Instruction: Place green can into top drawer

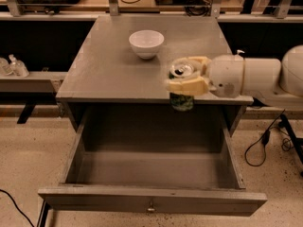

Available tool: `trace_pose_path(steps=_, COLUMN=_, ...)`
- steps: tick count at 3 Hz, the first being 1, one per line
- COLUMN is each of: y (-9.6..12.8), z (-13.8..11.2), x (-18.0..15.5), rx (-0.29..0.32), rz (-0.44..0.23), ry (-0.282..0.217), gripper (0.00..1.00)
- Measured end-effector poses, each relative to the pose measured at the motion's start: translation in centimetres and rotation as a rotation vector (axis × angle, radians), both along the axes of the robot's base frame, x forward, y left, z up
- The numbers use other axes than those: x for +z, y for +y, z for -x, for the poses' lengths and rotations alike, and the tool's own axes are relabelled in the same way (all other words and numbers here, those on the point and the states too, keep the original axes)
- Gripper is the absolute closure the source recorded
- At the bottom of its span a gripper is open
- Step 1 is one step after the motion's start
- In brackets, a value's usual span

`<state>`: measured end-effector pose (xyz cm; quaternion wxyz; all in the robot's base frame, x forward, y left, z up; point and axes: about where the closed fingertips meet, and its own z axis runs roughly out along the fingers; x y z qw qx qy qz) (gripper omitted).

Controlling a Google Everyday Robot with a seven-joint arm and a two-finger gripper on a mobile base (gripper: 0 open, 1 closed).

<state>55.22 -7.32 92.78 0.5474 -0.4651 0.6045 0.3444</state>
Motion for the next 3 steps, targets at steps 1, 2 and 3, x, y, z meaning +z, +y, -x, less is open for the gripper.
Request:
trace_pose_path(steps=1, y=1.1, z=4.2, x=-4.0, rx=-0.009, rz=0.021, ry=0.042, gripper=1.0)
trace_pose_path(steps=2, y=1.9, z=5.3, x=-5.9, rx=0.01, rz=0.03, ry=0.078, gripper=1.0)
trace_pose_path(steps=3, y=4.4, z=5.4, x=-7.2, rx=0.093, rz=-0.034, ry=0.111, gripper=1.0)
